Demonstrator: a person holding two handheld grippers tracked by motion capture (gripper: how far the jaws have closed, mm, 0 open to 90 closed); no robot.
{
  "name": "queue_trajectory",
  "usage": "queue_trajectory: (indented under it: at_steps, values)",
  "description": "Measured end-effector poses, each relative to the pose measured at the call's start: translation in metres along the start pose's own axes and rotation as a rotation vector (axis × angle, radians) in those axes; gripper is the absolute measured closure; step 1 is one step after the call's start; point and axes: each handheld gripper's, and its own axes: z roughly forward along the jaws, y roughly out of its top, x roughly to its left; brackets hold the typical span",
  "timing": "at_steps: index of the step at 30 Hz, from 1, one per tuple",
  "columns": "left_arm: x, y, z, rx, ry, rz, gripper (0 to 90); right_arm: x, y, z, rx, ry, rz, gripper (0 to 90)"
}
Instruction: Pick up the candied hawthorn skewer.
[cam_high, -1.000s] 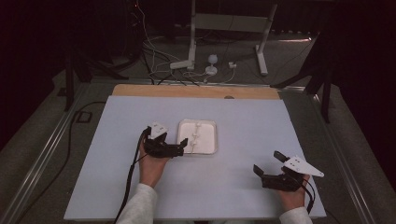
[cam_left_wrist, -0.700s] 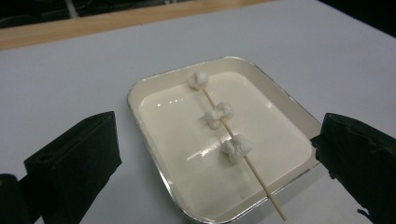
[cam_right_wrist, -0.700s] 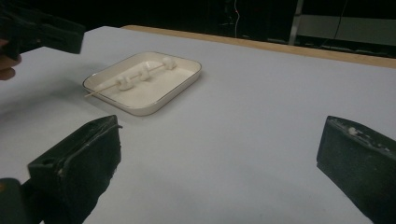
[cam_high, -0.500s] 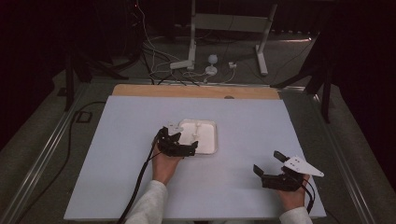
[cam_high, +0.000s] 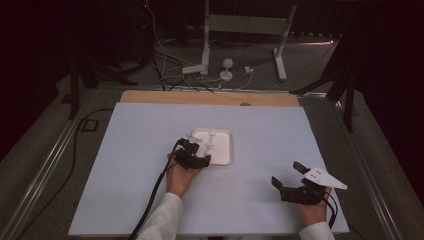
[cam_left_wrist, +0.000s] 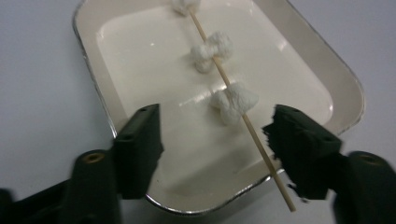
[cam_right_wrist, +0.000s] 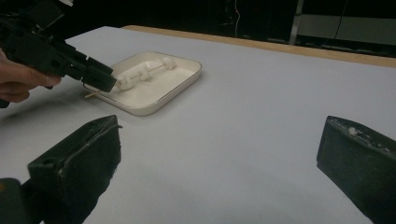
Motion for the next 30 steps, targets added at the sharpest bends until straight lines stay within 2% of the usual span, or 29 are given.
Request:
queue_trajectory:
  at_steps: [6, 12, 14, 21, 23, 30]
  values:
    - [0.0, 0.001, -0.002, 0.028, 0.005, 0.013, 62.3, 0.0, 0.0, 0.0, 0.001, 0.002, 0.001, 0.0]
    - [0.007, 0.004, -0.003, 0.061, -0.01, -0.029, 86.8, 0.0, 0.0, 0.001, 0.001, 0.007, 0.004, 0.0]
    - [0.008, 0.004, -0.003, 0.061, -0.019, -0.043, 88.7, 0.0, 0.0, 0.001, 0.0, 0.008, 0.009, 0.0]
    - [0.008, 0.003, -0.012, 0.031, -0.039, -0.032, 90.0, -0.002, 0.0, 0.0, -0.005, 0.008, 0.02, 0.0]
    - [0.009, 0.003, -0.017, 0.014, -0.055, -0.035, 90.0, -0.002, 0.0, 0.0, -0.004, 0.007, 0.02, 0.0]
    - [0.015, -0.005, -0.038, -0.052, -0.06, -0.038, 90.0, -0.001, -0.001, 0.0, -0.001, 0.009, 0.02, 0.0]
